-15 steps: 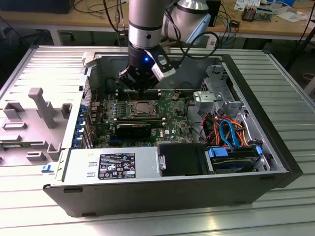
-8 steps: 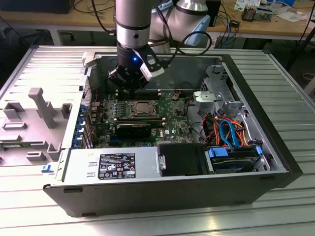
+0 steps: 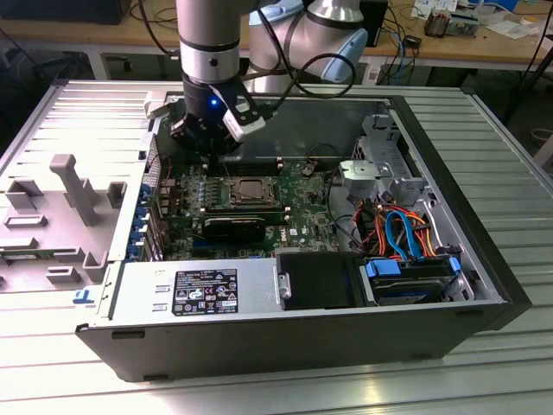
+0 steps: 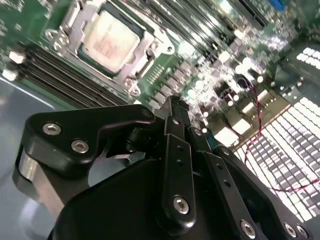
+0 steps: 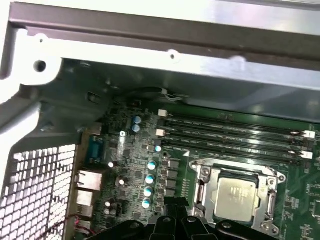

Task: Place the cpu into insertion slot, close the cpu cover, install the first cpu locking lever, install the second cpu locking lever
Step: 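Install the first cpu locking lever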

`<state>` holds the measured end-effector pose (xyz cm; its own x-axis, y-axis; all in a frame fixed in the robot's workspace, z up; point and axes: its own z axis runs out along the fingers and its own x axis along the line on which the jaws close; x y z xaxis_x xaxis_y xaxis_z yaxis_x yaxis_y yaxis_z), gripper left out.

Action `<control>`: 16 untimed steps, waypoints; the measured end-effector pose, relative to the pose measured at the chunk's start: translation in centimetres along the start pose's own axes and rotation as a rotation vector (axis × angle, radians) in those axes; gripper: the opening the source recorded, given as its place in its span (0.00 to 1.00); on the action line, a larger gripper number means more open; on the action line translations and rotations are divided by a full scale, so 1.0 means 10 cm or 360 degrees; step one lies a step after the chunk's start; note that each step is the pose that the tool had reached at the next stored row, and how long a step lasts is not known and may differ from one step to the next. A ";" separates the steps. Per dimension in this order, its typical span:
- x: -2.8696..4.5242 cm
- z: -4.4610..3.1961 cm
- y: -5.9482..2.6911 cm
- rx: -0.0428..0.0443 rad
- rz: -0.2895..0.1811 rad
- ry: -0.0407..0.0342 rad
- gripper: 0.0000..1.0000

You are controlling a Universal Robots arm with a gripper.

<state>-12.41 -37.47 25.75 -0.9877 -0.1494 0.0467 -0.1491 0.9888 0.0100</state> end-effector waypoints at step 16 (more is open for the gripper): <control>-0.144 -0.017 0.188 -0.0012 -0.0001 -0.0003 0.11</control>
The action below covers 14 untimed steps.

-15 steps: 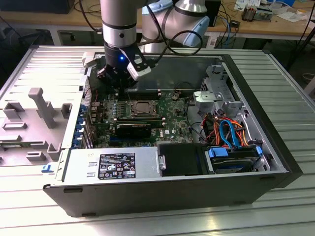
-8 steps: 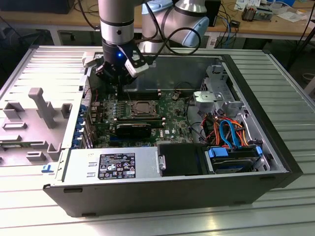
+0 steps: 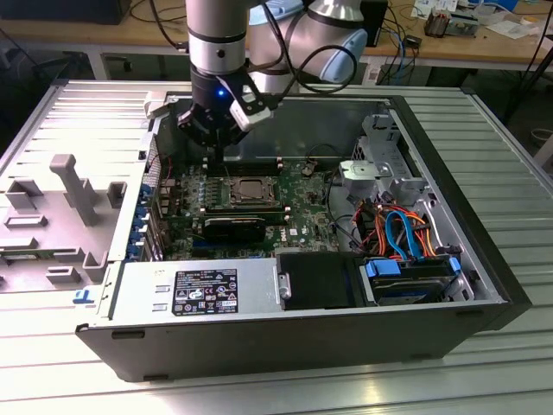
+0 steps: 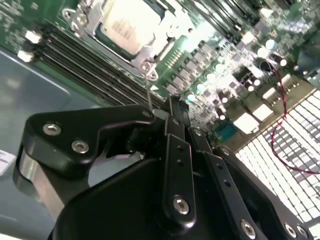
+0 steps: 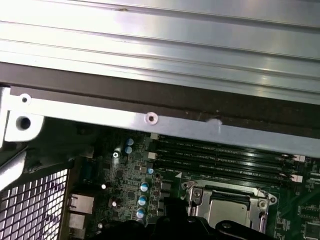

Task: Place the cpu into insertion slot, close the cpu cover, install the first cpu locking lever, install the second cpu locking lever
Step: 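Install the first cpu locking lever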

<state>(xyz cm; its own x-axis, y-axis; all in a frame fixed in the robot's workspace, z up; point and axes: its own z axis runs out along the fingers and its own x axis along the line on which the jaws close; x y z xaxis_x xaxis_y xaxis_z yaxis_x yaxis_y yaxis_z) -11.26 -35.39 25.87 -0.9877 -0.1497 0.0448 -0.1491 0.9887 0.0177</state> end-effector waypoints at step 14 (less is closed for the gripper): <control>0.100 0.007 0.110 -0.0003 -0.0008 -0.0004 0.11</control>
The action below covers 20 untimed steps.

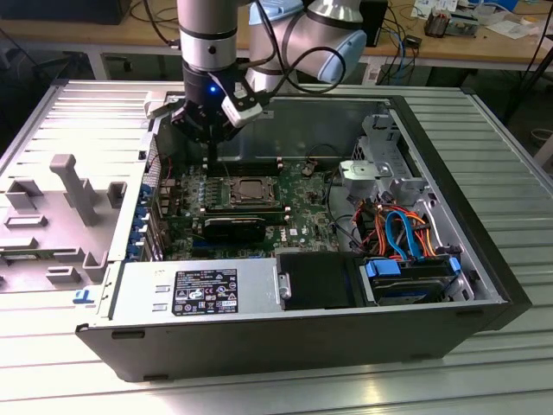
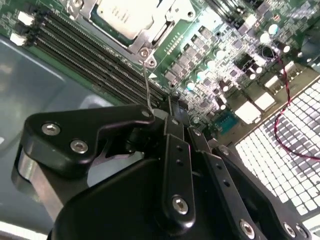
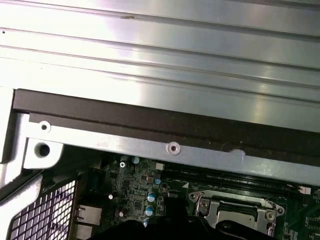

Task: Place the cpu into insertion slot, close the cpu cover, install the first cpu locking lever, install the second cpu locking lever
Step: 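Install the first cpu locking lever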

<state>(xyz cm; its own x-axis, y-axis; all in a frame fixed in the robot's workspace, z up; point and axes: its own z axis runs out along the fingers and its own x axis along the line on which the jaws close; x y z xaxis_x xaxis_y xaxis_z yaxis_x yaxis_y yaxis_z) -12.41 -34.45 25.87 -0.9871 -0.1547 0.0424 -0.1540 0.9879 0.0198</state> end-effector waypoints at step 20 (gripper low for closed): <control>-0.309 0.008 -0.048 -0.0006 0.0048 0.0015 0.11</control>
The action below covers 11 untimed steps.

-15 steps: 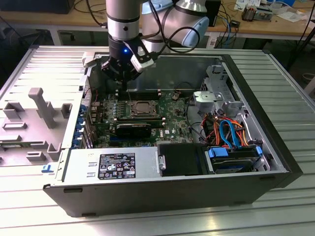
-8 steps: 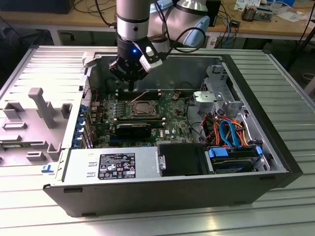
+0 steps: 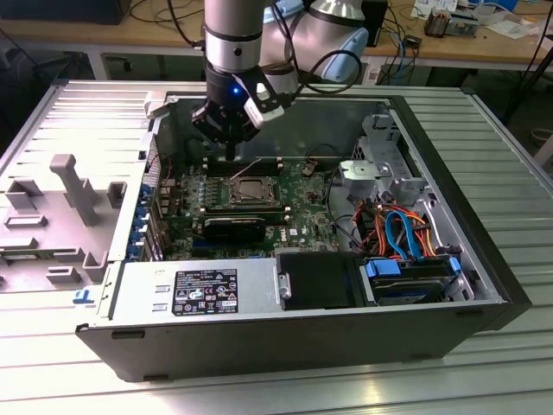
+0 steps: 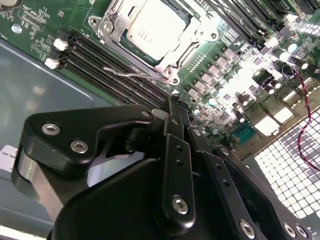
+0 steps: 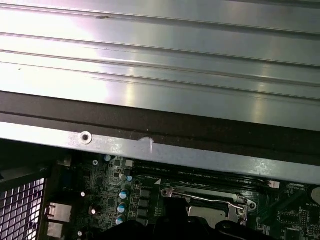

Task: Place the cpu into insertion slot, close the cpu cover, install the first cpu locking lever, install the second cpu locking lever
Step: 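Install the first cpu locking lever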

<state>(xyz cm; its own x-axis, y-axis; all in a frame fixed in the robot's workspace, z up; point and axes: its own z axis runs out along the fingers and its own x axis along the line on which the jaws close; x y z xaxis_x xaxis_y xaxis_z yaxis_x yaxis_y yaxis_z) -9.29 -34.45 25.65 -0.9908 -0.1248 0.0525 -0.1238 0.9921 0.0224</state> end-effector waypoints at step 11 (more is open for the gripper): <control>-0.098 0.204 0.000 -0.0002 0.0029 0.0003 0.11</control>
<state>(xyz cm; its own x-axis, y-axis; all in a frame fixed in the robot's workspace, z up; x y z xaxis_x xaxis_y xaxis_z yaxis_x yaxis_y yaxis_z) -8.44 -34.30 23.57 -0.9928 -0.1070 0.0546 -0.1059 0.9941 0.0226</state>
